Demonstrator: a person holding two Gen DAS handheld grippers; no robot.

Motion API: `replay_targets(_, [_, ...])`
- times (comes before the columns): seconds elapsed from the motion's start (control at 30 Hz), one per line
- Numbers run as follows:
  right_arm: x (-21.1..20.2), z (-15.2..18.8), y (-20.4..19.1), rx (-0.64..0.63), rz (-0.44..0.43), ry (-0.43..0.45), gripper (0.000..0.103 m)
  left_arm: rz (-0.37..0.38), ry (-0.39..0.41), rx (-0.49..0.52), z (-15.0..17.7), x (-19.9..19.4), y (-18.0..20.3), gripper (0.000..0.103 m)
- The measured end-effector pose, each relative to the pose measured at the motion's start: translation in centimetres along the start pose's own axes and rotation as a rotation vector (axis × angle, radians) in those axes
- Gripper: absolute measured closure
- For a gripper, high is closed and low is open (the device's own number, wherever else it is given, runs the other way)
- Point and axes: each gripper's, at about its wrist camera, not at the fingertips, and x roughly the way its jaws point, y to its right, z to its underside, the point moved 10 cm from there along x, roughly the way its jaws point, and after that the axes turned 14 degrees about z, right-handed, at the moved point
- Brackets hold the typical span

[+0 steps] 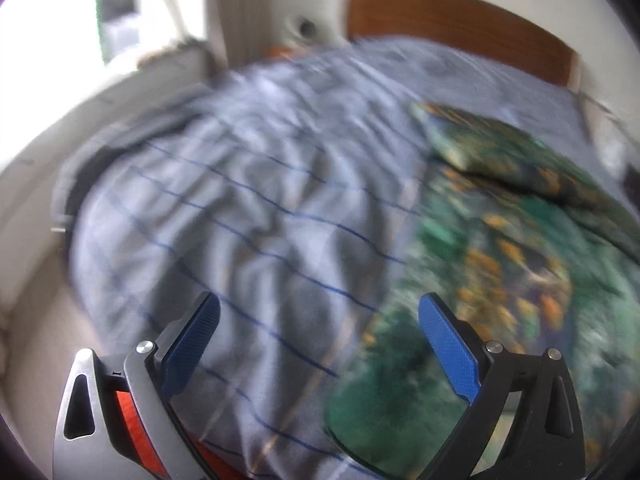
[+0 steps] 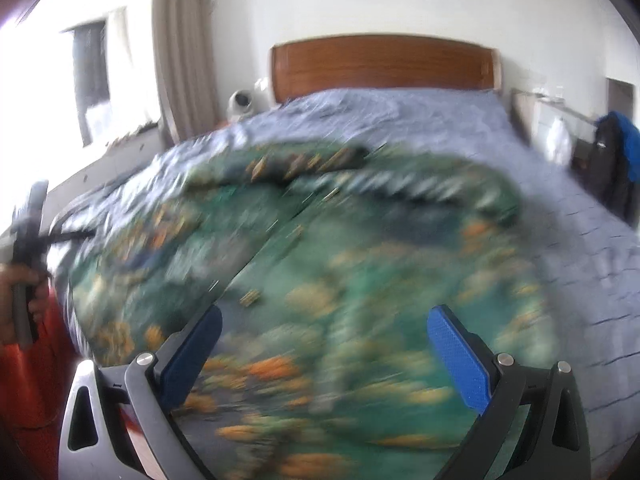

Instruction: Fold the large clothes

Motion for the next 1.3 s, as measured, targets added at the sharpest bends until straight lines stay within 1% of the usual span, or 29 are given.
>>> replay_targets(0.07, [-0.6,-1.0,4.3,0.049,0.035,-0.017,0.001,0.108,-0.137,0.038,1.3,1.4,0.7,0.003])
replay_targets(0.1, [-0.7,-0.9,6.9,0.077,0.061,-0.057,0.001,0.135,-0.182,0.059,2.1,1.7,0.9,0.003])
replay_targets(0.13, [-0.7,-0.4,8.8,0.097,0.077,-0.097,0.001,0.164,-0.220,0.087,3.0,1.9,1.3,0.003])
replay_targets(0.2, [-0.7,1.2,12.2,0.131,0.097,-0.185,0.001,0.222,-0.260,0.129,4.2,2.1,2.2,0.003])
replay_targets(0.27, [-0.7,3.3,13.8,0.153,0.085,-0.277,0.001,0.300,-0.291,0.153,5.4,2.0,3.4,0.003])
replay_targets(0.3, [-0.7,4.8,14.2,0.175,0.053,-0.348,0.002,0.339,-0.303,0.155,5.8,2.1,4.0,0.004])
replay_targets(0.33, [-0.8,5.8,14.3,0.197,0.021,-0.395,0.002,0.386,-0.318,0.153,6.3,2.1,4.7,0.004])
replay_targets(0.37, [-0.9,6.9,14.2,0.222,-0.017,-0.442,0.002,0.394,-0.324,0.157,6.5,2.2,4.9,0.004])
replay_targets(0.43, [-1.0,8.0,14.1,0.255,-0.051,-0.487,0.002,0.385,-0.344,0.181,6.8,2.4,5.0,0.006])
replay_targets(0.5, [-0.7,8.4,13.7,0.284,-0.074,-0.508,0.002,0.362,-0.374,0.195,7.1,2.3,4.8,0.023])
replay_targets(0.53, [-0.5,8.5,13.4,0.290,-0.083,-0.518,0.002,0.336,-0.390,0.208,7.2,2.2,4.6,0.027])
replay_targets(0.57, [-0.2,8.7,13.0,0.286,-0.101,-0.537,0.004,0.318,-0.400,0.227,7.0,1.9,4.6,0.039])
replay_targets(0.6, [0.3,8.9,12.3,0.277,-0.114,-0.555,0.013,0.302,-0.409,0.250,6.9,1.5,4.6,0.051])
replay_targets(0.63, [0.6,9.4,11.7,0.252,-0.134,-0.587,0.020,0.281,-0.420,0.280,6.8,1.1,4.6,0.057])
replay_targets(0.67, [1.0,9.8,11.3,0.225,-0.137,-0.613,0.028,0.274,-0.427,0.293,6.6,1.0,4.6,0.070])
replay_targets(0.7, [1.3,10.3,11.1,0.172,-0.113,-0.644,0.035,0.271,-0.436,0.301,6.5,0.7,4.8,0.080])
replay_targets(0.73, [1.4,10.5,11.0,0.134,-0.097,-0.659,0.042,0.271,-0.445,0.306,6.4,0.4,4.9,0.084])
replay_targets(0.77, [1.4,10.5,11.0,0.111,-0.097,-0.669,0.063,0.271,-0.449,0.309,6.3,0.2,5.1,0.089])
replay_targets(0.8, [1.3,10.3,11.0,0.092,-0.103,-0.679,0.080,0.274,-0.451,0.313,5.9,-0.1,5.3,0.091])
replay_targets(0.83, [1.1,10.0,11.0,0.095,-0.116,-0.684,0.082,0.276,-0.451,0.316,5.7,-0.4,5.6,0.092])
replay_targets(0.87, [0.8,9.6,11.0,0.104,-0.130,-0.690,0.087,0.293,-0.449,0.308,5.1,-1.0,5.9,0.093])
replay_targets(0.93, [-0.3,8.0,11.1,0.126,-0.174,-0.682,0.089,0.339,-0.436,0.284,3.8,-1.9,6.4,0.094])
replay_targets(0.97, [-0.8,7.2,11.0,0.142,-0.198,-0.676,0.089,0.383,-0.422,0.263,2.8,-2.5,7.1,0.095])
replay_targets(1.03, [-1.9,4.8,11.1,0.218,-0.269,-0.655,0.090,0.467,-0.389,0.216,0.9,-3.7,8.1,0.095])
replay_targets(1.07, [-2.0,3.8,11.2,0.251,-0.293,-0.647,0.090,0.511,-0.363,0.190,-0.3,-4.5,8.6,0.095])
replay_targets(1.17, [-2.3,-0.1,11.9,0.347,-0.357,-0.588,0.091,0.607,-0.291,0.132,-4.7,-5.5,10.2,0.095])
replay_targets(1.2, [-2.0,-1.7,12.1,0.376,-0.375,-0.561,0.091,0.628,-0.269,0.117,-6.1,-5.3,10.9,0.095])
replay_targets(1.23, [-1.5,-3.5,12.5,0.403,-0.386,-0.530,0.091,0.645,-0.243,0.102,-8.3,-5.2,11.6,0.095])
replay_targets(1.3, [0.0,-6.8,13.1,0.426,-0.382,-0.477,0.092,0.653,-0.205,0.086,-12.6,-3.7,13.3,0.096])
